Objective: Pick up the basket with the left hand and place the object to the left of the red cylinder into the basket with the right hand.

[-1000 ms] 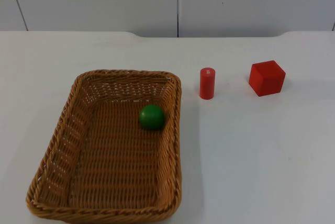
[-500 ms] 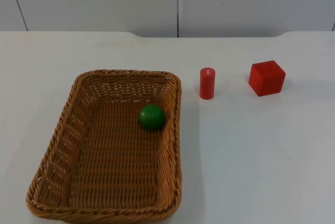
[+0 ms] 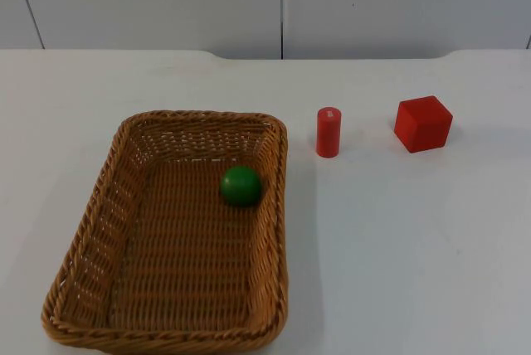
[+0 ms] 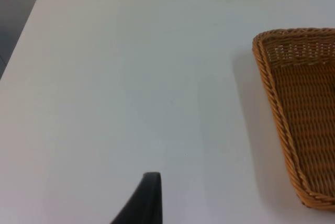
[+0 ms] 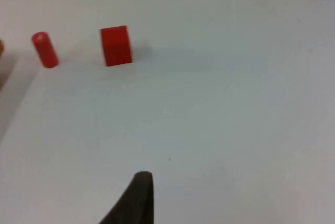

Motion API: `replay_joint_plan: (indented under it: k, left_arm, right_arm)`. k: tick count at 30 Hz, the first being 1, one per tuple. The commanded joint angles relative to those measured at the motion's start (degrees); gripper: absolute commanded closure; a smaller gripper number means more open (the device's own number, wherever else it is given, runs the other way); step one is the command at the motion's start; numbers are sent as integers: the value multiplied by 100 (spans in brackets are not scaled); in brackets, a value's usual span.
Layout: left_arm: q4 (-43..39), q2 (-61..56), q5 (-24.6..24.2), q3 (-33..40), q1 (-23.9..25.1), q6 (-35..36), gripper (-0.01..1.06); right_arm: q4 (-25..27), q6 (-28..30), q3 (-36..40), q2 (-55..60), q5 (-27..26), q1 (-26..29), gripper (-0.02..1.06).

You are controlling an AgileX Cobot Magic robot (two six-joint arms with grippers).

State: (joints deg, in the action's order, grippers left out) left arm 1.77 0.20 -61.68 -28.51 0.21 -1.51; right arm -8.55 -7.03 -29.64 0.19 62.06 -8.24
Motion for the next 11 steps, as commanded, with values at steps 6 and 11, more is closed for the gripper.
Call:
replay_joint_plan:
  k: [6,11]
  left_arm:
    - [-5,-20,8,25,-15,36,0]
    - [-5,-20,8,25,-15,36,0]
  right_arm:
    - [-14,9,12,-19,-10,314,-1]
    - [-14,9,12,-19,-10,466,-1]
